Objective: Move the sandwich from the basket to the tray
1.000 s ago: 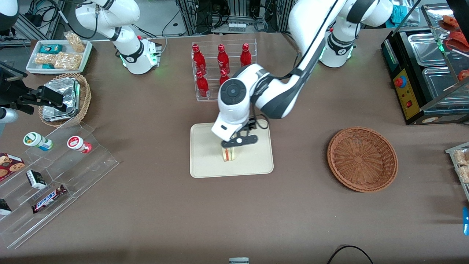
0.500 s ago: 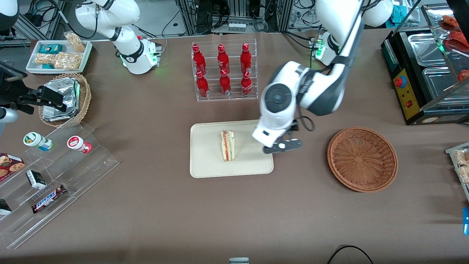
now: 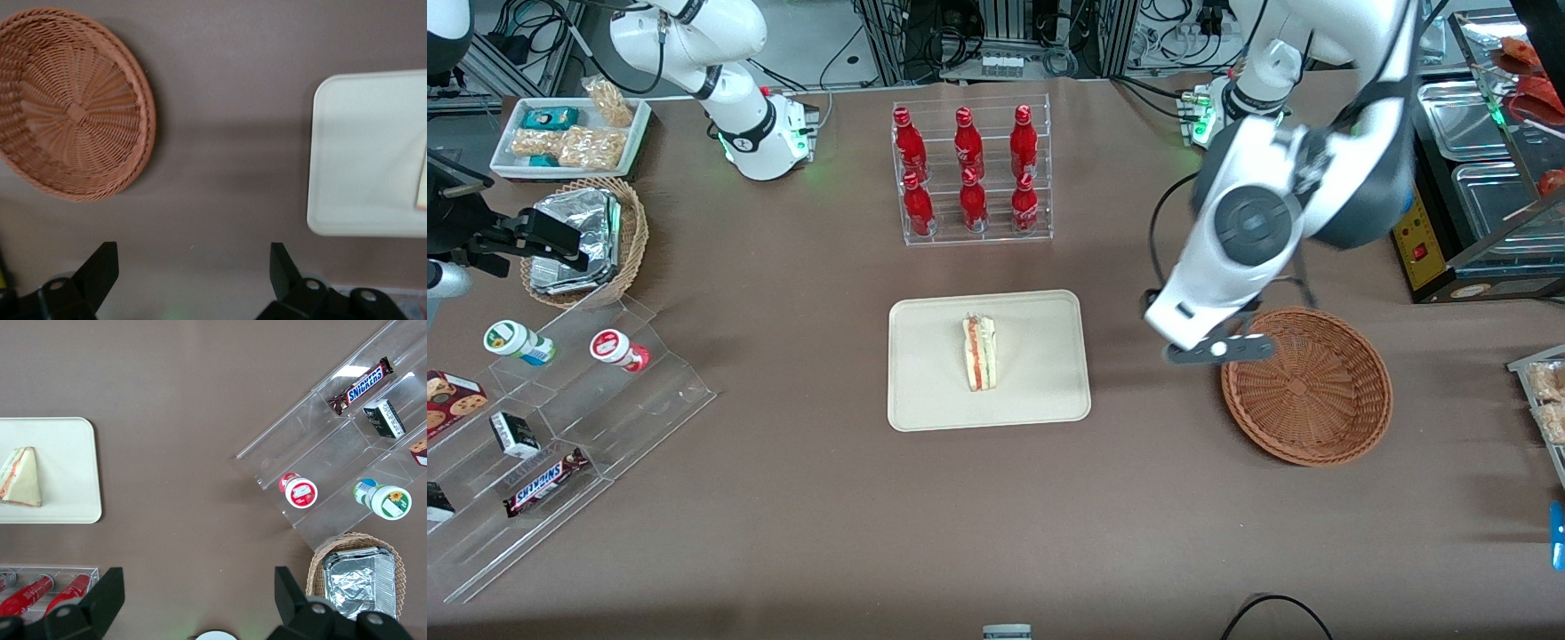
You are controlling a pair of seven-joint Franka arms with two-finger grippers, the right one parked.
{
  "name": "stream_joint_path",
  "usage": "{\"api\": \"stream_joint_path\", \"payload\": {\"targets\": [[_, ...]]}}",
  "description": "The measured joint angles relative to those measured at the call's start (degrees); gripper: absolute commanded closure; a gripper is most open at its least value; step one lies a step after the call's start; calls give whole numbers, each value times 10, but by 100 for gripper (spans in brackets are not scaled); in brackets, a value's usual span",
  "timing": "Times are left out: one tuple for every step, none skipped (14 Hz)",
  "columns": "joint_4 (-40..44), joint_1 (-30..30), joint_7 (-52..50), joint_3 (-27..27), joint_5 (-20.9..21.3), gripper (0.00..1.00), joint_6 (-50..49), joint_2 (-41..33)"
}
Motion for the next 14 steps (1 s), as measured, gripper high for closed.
{"api": "stream_joint_path", "payload": {"targets": [[3, 8, 17, 2, 1, 0, -23, -20], [6, 32, 40, -6, 1, 0, -42, -38], [12, 66, 68, -22, 2, 0, -58, -52], [19, 105, 94, -42, 2, 0, -74, -62], [26, 146, 118, -65, 5, 0, -86, -71], [34, 192, 139, -96, 8, 0, -93, -78], [40, 238, 153, -131, 11, 0, -96, -86], [43, 282, 160, -167, 13, 0, -96, -93], [44, 324, 163, -203, 17, 0, -96, -99], [45, 361, 164, -237, 21, 0, -96, -104], [46, 405, 164, -276, 24, 0, -96, -108], [48, 448, 164, -313, 26, 0, -95, -110], [52, 479, 164, -338, 26, 0, -89, -111], [57, 496, 164, -348, 27, 0, -80, -111]]}}
